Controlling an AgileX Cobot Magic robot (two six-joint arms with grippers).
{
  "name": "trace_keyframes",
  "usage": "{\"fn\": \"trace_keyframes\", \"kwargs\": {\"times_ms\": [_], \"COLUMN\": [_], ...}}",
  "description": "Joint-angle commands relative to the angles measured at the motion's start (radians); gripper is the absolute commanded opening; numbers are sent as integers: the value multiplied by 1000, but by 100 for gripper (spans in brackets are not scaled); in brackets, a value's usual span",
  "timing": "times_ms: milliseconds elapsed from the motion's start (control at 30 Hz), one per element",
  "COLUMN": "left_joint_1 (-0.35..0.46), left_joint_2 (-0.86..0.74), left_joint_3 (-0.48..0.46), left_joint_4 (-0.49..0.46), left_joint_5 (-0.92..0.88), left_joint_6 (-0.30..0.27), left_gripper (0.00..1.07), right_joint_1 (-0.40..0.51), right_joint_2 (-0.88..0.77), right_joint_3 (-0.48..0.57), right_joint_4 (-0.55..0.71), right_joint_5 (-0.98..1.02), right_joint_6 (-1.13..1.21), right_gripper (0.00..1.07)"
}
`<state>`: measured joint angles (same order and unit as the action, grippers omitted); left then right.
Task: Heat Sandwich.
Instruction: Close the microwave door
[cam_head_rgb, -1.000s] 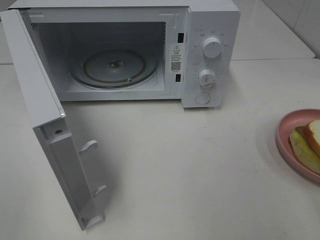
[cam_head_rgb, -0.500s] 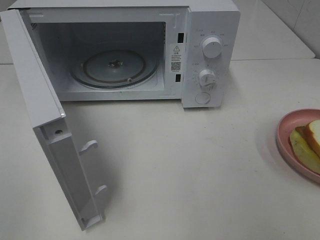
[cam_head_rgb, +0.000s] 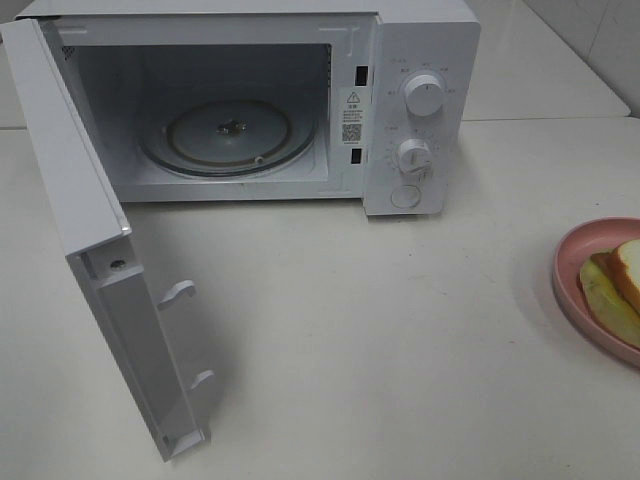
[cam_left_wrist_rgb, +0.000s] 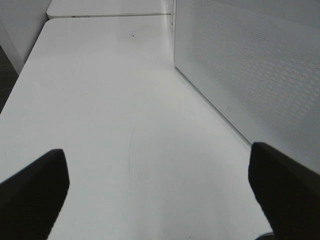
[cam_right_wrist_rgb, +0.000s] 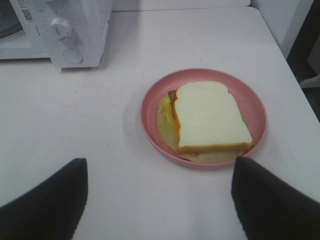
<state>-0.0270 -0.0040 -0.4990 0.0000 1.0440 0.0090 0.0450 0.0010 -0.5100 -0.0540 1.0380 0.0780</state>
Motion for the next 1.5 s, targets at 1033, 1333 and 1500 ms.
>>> {"fn": "trace_keyframes", "kwargs": {"times_ms": [1033,1333,1500], "left_joint_1": [4,4,4], "left_joint_2": [-21,-21,-21], "left_joint_3": [4,4,4], "left_joint_4": [-5,-5,-5], "left_joint_5": [-8,-8,-8], "left_joint_6": [1,1,1], "left_gripper": [92,92,92], "right_joint_1": [-13,-13,-13], "right_joint_2": [-32,-32,-32], "right_joint_3": [4,4,4], "right_joint_4": [5,5,5], "right_joint_5": [-1,-1,-1], "right_joint_6": [-2,-2,-2], "right_gripper": [75,75,75]}}
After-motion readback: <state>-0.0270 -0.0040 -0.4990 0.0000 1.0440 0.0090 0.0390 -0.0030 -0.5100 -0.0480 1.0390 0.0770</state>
